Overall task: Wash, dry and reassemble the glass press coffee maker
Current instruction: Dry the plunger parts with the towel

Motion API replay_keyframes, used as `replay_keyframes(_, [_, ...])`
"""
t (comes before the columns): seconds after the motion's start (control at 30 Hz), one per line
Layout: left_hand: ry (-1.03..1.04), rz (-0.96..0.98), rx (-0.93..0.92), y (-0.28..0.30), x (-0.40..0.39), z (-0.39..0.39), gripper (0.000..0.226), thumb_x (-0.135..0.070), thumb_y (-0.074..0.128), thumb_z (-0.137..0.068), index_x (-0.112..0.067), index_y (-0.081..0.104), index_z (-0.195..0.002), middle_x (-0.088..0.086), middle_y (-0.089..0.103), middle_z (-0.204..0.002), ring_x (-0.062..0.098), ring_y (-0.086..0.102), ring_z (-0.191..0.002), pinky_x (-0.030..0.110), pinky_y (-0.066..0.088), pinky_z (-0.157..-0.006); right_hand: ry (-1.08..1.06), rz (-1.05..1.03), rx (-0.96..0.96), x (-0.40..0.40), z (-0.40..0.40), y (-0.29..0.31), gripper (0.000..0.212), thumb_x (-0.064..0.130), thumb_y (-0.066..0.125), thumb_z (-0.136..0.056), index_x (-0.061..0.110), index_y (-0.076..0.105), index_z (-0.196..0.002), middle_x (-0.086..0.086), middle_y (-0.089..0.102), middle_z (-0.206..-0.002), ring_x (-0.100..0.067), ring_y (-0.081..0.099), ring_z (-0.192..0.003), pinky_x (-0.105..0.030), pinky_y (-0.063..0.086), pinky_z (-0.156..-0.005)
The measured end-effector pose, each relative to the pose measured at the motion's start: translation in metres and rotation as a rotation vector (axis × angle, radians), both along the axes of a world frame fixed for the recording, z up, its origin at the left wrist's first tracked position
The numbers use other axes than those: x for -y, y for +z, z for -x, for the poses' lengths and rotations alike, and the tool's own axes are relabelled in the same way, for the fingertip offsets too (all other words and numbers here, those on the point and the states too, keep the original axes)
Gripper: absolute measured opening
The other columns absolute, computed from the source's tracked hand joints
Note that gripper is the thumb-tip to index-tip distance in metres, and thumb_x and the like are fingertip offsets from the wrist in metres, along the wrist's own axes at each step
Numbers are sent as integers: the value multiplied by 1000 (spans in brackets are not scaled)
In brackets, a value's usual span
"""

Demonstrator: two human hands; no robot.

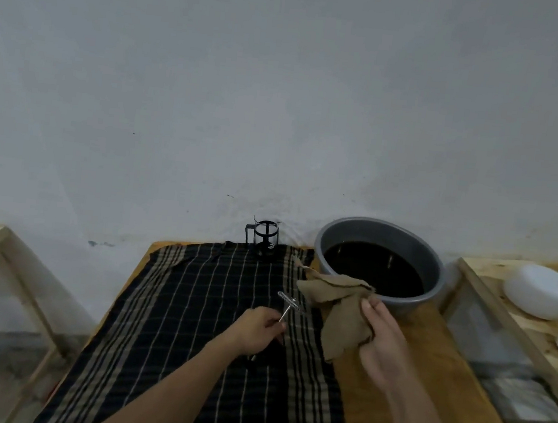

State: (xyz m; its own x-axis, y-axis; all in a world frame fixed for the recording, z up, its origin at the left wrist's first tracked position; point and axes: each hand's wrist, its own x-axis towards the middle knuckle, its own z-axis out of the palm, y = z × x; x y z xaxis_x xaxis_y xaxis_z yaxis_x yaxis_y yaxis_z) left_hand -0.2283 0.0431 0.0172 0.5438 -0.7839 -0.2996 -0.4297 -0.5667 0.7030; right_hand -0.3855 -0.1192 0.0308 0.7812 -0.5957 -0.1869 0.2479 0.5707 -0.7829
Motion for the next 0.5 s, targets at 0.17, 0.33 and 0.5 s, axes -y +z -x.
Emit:
replay_keyframes(0.17, [-155,-44,282,10,15,-5,23,-17,47,-94,-7,61,-110,11,67,-109,27,64,-96,40,53,-84,214,1015,-370,-41,-39,5,15,27,59,-93,41,56,-96,12,62,-107,-5,59,-100,-20,47,-79])
replay_keyframes(0.33, [-156,-85,471,13,17,-13,27,-24,40,-95,-17,55,-116,10,66,-109,32,64,-93,43,54,-79,-120,1355,-532,-49,-62,-1,25,31,57,-94,30,56,-119,8,65,-107,-5,60,-95,-19,46,-79])
replay_keyframes(0.5, [-140,-74,379,12,20,-22,28,-25,43,-94,-15,62,-111,11,67,-109,31,64,-96,45,54,-81,-178,1513,-576,-51,-71,-5,41,9,55,-93,15,55,-133,-5,68,-120,-16,64,-108,-15,43,-88])
